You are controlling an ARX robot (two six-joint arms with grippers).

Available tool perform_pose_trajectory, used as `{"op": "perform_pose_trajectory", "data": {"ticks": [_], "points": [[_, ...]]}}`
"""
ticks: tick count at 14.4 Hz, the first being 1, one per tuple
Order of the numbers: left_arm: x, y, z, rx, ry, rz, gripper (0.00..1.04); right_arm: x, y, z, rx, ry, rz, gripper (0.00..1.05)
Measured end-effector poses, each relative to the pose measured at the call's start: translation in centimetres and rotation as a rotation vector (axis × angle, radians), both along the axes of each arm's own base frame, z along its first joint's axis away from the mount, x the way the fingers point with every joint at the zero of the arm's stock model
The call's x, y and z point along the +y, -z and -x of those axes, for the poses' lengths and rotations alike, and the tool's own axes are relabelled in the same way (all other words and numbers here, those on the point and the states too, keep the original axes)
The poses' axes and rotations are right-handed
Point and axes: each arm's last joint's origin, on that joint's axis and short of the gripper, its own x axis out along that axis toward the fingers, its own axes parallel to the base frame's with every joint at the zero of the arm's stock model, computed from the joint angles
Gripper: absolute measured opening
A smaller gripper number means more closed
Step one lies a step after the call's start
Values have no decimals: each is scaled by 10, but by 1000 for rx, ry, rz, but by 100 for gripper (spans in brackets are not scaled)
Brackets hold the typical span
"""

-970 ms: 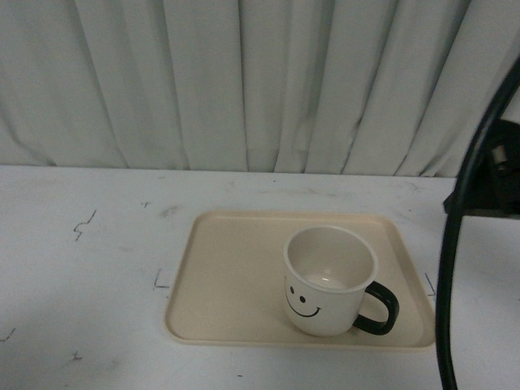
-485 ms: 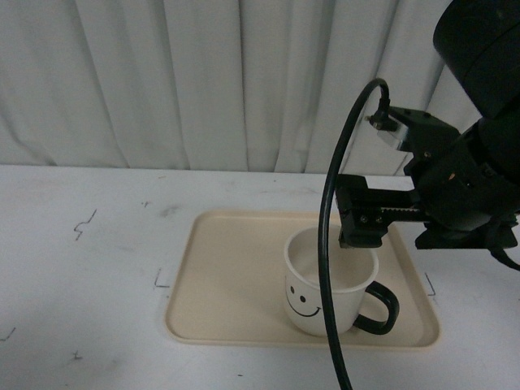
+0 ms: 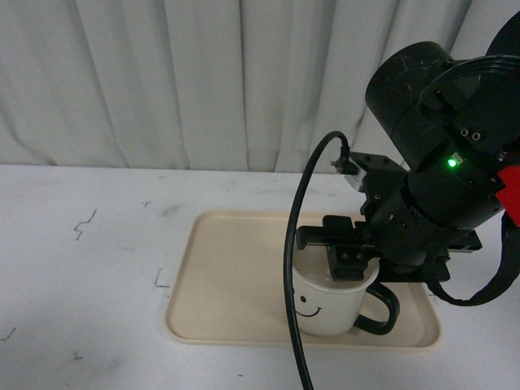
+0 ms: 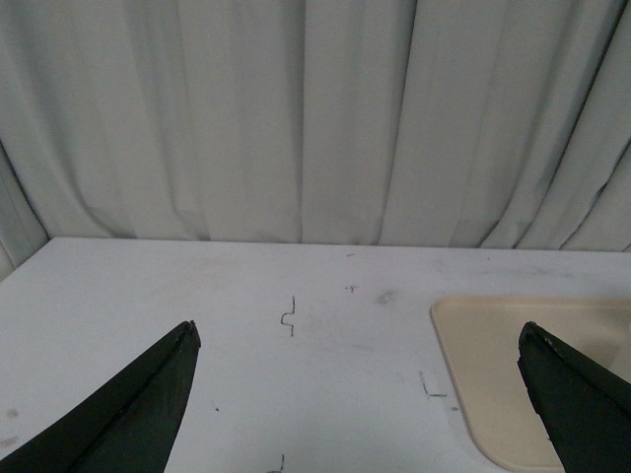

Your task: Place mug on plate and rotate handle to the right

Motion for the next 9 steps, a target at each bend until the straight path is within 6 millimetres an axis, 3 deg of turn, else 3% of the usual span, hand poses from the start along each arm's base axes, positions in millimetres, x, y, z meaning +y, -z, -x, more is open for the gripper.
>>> {"op": "perform_pose_trajectory", "data": {"ticks": [4,9], "points": [[0,0,0,0,0,0,98,-7,-7,-12,-7,-53,47,3],[0,0,0,0,0,0,98,-21,-30,-41,-39,-273,119,3]]}}
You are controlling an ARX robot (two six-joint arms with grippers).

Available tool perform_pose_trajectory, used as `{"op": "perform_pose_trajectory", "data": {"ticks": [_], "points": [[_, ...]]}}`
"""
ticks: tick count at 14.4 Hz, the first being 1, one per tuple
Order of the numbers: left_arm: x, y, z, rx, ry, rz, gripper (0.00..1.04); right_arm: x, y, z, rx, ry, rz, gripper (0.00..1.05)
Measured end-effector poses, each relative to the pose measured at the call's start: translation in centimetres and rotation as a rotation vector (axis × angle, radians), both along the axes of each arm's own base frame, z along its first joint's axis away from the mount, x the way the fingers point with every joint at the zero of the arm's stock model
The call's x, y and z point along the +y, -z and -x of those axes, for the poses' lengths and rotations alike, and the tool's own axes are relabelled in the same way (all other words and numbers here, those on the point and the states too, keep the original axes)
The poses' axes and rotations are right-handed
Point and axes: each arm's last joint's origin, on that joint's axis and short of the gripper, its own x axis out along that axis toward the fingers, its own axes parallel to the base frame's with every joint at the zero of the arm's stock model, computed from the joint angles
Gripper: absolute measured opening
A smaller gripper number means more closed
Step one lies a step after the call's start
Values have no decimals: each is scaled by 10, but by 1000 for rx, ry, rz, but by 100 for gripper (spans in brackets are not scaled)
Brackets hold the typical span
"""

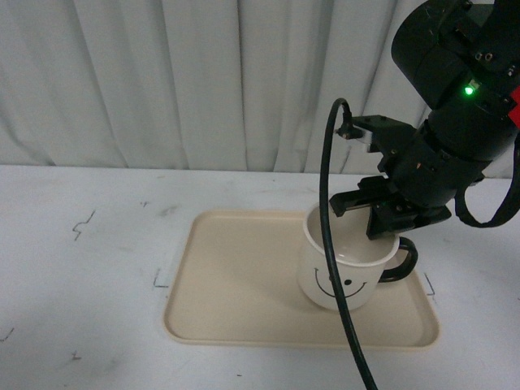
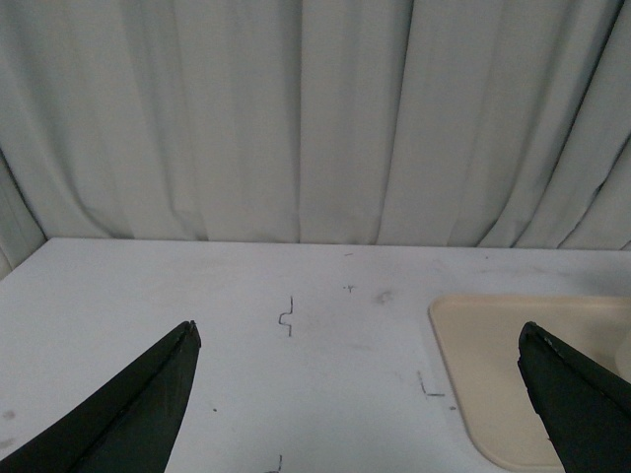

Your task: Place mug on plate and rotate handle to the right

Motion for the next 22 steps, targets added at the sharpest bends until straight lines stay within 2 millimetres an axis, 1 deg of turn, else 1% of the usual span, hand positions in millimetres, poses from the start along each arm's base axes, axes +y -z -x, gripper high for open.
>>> {"op": "perform_pose_trajectory", "data": {"ticks": [4,5,6,7,8,9,11,12,14,15,16,17,18,19,20,21,22], "points": [[0,0,0,0,0,0,98,4,2,-3,3,-85,32,3],[0,0,0,0,0,0,98,13,2,-4,6,-167,50,3],[0,0,0,0,0,0,98,18,2,-5,12,-209,52,3],[0,0,0,0,0,0,98,27,1,-12,2,-249,61,3],[0,0,0,0,0,-1,98,35,9,-18,7,-260,67,3],[0,0,0,0,0,-1,98,39,19,-18,35,-212,47,3],[0,0,0,0,0,-1,98,41,19,-17,39,-205,45,3],[0,0,0,0,0,-1,98,41,19,-17,38,-206,41,11],[0,0,0,0,0,-1,98,41,17,-18,40,-201,26,31],[0,0,0,0,0,-1,98,37,13,-20,35,-197,8,46],[0,0,0,0,0,-1,98,34,8,-20,29,-198,-19,57],[0,0,0,0,0,-1,98,28,-8,-22,-18,-200,-67,69],[0,0,0,0,0,-1,98,22,-24,-22,-83,-204,-132,78],[0,0,0,0,0,-1,98,16,-47,-18,-154,-213,-201,89],[0,0,0,0,0,-1,98,15,-65,-19,-293,-188,-214,96],[0,0,0,-1,1,-2,98,10,-71,-15,-630,-30,-140,86],[0,0,0,0,-1,-2,98,-4,-58,9,-836,151,-96,73]]}}
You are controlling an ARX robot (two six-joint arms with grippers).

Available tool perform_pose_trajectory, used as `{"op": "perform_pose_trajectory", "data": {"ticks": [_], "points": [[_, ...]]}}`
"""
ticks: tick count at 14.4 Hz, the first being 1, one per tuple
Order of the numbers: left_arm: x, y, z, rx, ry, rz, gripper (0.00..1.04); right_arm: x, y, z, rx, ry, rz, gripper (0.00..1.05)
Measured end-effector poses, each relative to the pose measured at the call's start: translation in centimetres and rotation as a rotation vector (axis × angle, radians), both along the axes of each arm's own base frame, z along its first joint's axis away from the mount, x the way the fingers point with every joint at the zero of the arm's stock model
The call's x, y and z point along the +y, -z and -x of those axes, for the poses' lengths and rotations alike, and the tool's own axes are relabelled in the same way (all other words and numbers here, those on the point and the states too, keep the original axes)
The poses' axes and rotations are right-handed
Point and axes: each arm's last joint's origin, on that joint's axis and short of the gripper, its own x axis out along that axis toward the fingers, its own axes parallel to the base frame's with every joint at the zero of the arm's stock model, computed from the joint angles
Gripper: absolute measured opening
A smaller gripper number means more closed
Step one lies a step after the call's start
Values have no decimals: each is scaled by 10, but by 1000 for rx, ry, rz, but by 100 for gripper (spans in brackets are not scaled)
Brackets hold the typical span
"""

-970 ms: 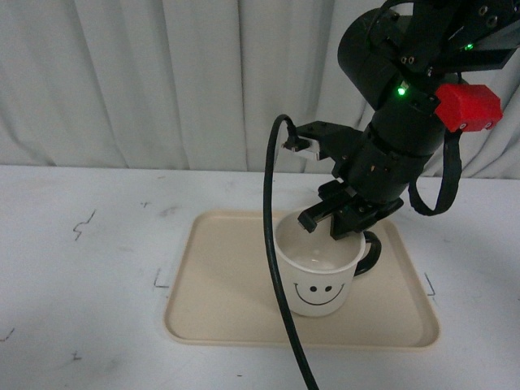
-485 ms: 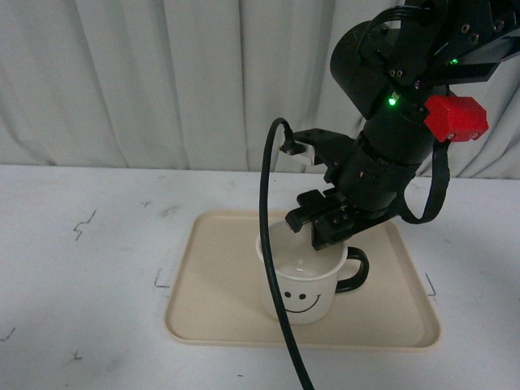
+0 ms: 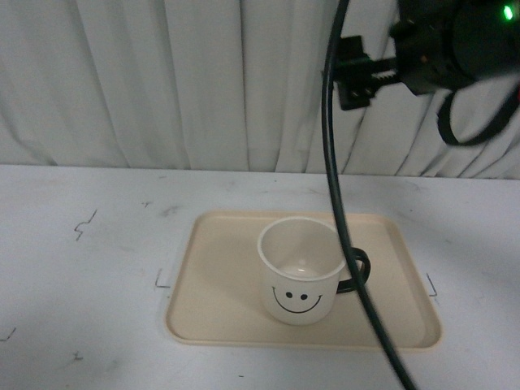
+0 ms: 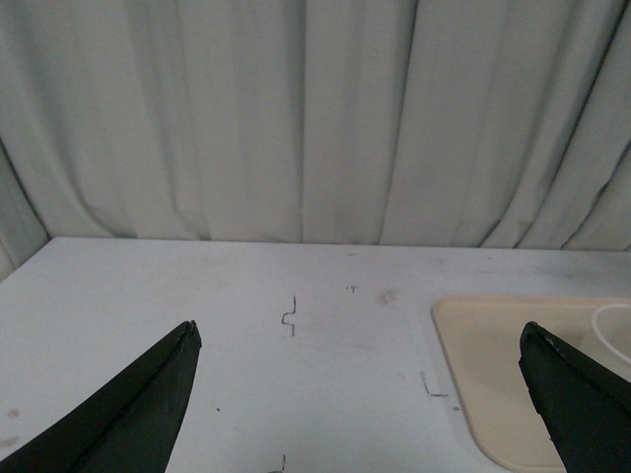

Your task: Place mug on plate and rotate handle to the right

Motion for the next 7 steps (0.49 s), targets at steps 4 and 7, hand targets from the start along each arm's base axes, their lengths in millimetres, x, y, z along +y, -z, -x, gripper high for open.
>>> {"op": "perform_pose_trajectory", "data": {"ticks": [4,7], "points": [[0,0,0,0,1,0,98,-62,18,86,-355,197,-120,28],[0,0,0,0,0,0,98,-77,31,137,-334,164,-125,2]]}}
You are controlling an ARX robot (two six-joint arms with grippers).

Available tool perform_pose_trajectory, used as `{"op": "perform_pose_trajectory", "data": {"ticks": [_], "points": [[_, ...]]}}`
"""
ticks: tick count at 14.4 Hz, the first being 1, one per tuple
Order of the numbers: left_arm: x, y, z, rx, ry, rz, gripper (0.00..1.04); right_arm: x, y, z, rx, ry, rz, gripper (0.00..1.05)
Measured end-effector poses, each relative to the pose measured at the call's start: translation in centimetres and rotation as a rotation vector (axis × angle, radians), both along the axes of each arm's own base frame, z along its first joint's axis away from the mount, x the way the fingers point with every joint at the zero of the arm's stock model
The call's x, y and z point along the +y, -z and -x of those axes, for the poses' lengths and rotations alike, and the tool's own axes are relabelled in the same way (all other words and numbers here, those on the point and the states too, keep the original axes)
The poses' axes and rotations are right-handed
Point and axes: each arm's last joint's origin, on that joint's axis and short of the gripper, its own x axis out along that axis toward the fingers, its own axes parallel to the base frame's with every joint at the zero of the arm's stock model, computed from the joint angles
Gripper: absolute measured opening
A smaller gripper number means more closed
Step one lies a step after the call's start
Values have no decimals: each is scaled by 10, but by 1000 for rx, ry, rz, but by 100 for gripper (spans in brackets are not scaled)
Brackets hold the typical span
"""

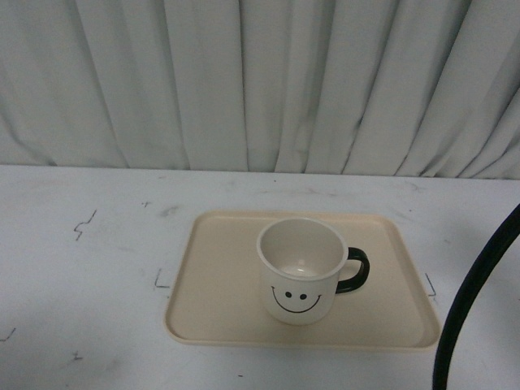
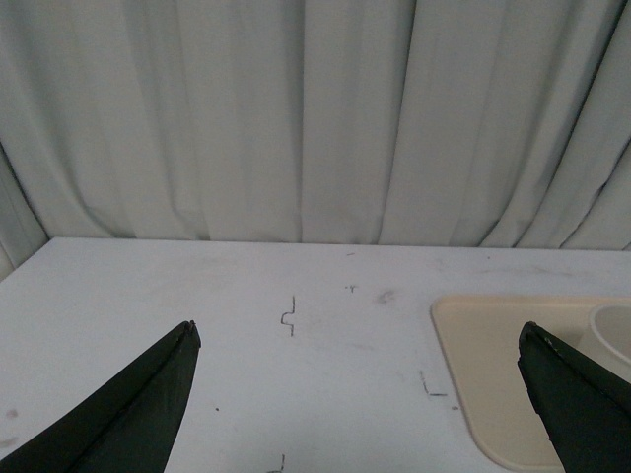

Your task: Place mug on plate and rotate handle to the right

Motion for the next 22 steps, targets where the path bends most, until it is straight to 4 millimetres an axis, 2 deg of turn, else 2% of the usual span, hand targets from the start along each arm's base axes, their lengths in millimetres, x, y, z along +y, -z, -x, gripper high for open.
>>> {"op": "perform_pose_trajectory", "data": {"ticks": [1,3,5,7,10,14,22], "points": [[0,0,0,0,0,0,98,-7,6,13,21,15,2,2],[0,0,0,0,0,0,98,-14,1,36,-38,15,-5,2],[0,0,0,0,0,0,98,-19,20,58,33,2,2,2],[0,0,0,0,0,0,98,-28,12,71,-10,0,-2,2],[0,0,0,0,0,0,98,-34,15,92,12,12,-3,2],[0,0,0,0,0,0,98,-34,13,110,2,12,-2,2],[0,0,0,0,0,0,98,-34,7,132,-21,12,-3,2]]}}
